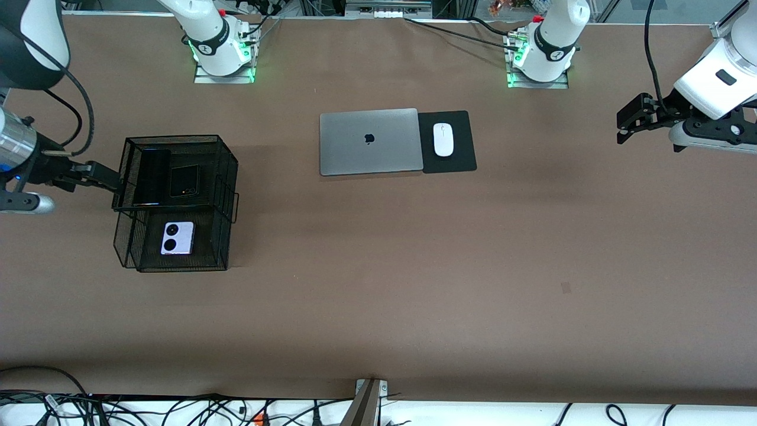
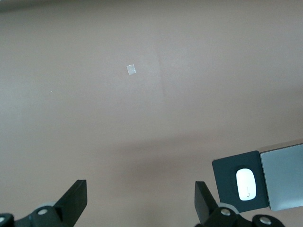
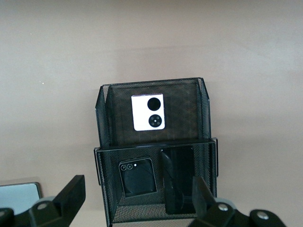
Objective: Place phones with both arms
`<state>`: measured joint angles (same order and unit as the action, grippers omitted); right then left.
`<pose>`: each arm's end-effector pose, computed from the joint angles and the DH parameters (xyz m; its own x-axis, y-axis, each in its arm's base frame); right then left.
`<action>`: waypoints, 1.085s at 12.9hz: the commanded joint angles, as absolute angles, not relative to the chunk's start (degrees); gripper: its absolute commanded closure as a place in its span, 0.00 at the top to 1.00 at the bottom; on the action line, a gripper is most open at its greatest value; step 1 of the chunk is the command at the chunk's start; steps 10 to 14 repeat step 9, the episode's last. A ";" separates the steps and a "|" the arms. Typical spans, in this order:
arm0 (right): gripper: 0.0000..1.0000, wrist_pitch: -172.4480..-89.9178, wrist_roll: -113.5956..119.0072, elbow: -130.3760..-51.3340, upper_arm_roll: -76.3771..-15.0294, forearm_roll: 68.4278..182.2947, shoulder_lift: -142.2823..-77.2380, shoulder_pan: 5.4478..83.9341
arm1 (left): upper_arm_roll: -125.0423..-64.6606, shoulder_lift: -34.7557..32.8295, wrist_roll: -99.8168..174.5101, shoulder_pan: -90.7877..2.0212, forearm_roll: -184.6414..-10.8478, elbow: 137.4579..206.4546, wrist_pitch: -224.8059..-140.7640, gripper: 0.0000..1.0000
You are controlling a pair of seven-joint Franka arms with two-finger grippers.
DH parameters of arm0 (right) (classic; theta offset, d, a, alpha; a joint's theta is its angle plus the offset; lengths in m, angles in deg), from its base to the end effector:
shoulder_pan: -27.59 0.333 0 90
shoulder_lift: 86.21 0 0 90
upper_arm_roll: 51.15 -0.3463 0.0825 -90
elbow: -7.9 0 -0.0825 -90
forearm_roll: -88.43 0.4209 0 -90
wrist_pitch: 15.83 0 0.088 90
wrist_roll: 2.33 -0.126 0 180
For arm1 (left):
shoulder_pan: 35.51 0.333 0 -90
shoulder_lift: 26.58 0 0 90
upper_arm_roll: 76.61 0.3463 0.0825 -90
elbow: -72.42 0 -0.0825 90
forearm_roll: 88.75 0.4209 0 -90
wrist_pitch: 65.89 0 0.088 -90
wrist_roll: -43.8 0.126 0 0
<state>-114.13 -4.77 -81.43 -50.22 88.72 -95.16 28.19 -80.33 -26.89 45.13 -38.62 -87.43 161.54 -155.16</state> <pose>0.6518 -0.0025 0.5573 0.9988 -0.0489 0.0003 -0.0489 -0.9988 -0.0025 0.5849 -0.0672 0.6457 0.9899 -0.1416 0.0075 -0.1414 -0.9897 -0.0236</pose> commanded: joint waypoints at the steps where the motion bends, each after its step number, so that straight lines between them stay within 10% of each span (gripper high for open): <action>1: 1.00 -111.72 -5.14 -79.20 -51.06 87.46 -95.00 27.33 | -80.57 -26.94 44.59 -38.41 -88.66 161.01 -154.39 1.00; 14: 1.00 -110.57 -5.31 -78.93 -51.07 88.34 -94.82 26.54 | -80.57 -26.94 44.68 -38.50 -88.66 161.10 -154.39 1.00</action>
